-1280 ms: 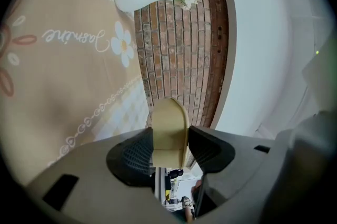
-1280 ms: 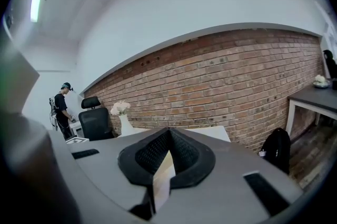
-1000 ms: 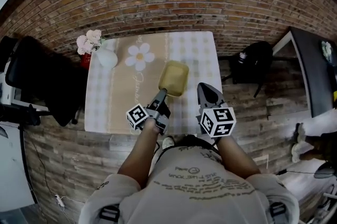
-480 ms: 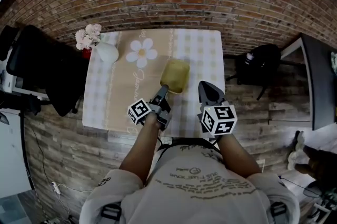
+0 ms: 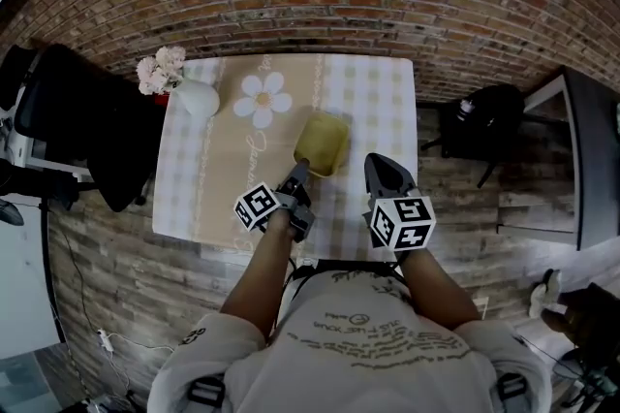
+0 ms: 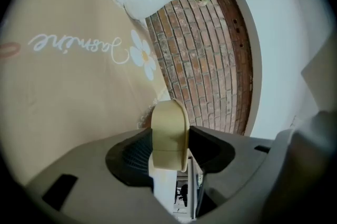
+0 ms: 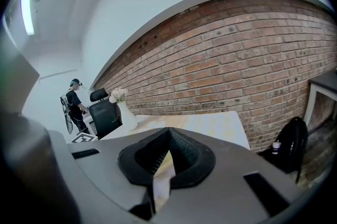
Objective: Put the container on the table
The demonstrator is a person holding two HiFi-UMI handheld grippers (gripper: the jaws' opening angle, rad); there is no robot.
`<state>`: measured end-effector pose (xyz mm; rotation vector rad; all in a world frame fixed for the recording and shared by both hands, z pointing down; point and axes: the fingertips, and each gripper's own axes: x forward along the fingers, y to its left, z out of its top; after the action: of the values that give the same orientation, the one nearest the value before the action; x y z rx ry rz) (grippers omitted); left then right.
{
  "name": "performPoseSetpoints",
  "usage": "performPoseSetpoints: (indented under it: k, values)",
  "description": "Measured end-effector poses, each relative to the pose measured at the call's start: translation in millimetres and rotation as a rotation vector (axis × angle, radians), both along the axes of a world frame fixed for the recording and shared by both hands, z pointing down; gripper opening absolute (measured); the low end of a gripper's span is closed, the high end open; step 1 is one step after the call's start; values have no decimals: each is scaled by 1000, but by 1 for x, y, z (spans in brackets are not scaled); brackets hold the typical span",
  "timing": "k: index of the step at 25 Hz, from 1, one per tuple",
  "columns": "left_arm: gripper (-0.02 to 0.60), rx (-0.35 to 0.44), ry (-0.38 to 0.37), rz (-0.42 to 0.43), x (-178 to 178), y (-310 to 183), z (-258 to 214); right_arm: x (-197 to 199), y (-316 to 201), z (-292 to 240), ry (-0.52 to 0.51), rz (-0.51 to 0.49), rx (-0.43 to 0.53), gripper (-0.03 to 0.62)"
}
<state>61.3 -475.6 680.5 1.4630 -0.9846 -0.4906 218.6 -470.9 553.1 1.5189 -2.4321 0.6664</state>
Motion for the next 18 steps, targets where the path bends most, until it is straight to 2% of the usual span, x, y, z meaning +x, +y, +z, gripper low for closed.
performPoseSetpoints:
  k: [7, 14, 18]
  values:
    - [226, -50, -124, -2, -10, -2, 10, -10, -5, 1, -21, -15, -9, 3]
    - [256, -115, -431, 80, -20, 3, 30, -11, -9, -4, -14, -26, 10, 3]
    - [256, -136, -548, 99, -27, 6, 32, -7, -13, -6, -12, -26, 15, 3]
